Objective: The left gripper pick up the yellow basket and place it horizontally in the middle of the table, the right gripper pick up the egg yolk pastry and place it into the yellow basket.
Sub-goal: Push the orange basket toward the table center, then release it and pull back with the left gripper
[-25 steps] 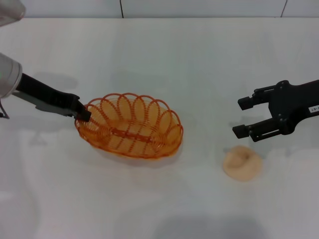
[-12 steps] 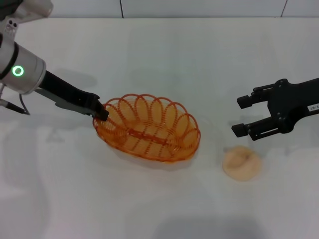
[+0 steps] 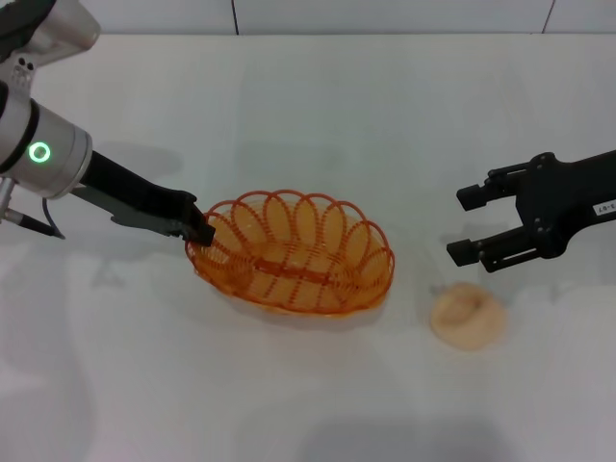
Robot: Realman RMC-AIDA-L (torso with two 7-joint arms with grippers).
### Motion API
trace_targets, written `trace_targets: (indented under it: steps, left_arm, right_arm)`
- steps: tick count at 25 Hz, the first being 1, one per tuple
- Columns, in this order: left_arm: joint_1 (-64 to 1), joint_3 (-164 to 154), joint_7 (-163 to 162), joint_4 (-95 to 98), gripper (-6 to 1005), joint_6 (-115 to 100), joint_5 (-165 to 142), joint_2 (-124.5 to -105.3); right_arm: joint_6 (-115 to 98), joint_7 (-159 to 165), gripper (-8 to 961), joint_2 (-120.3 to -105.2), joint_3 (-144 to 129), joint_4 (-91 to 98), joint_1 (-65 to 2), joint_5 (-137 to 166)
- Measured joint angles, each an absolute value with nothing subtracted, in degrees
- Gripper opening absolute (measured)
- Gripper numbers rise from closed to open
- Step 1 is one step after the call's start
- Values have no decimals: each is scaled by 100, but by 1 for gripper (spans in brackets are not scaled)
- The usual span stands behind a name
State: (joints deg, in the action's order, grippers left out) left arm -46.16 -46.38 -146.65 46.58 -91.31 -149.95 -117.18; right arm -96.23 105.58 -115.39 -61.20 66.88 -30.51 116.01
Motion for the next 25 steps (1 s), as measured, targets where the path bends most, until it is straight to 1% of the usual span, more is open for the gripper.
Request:
trace_targets:
  steps: [12, 25]
  left_arm:
    - [-4579, -4647, -14678, 4612, 68, -9043, -14993, -11820]
    - [-4605, -4658, -14670, 4579, 68, -9025, -14955, -11821]
  right_arm:
    - [-9589, 10555, 779, -11548, -6161, 6683, -3058, 11602]
    - [-9559, 10557, 779, -11545, -6161, 6670, -3074, 11604]
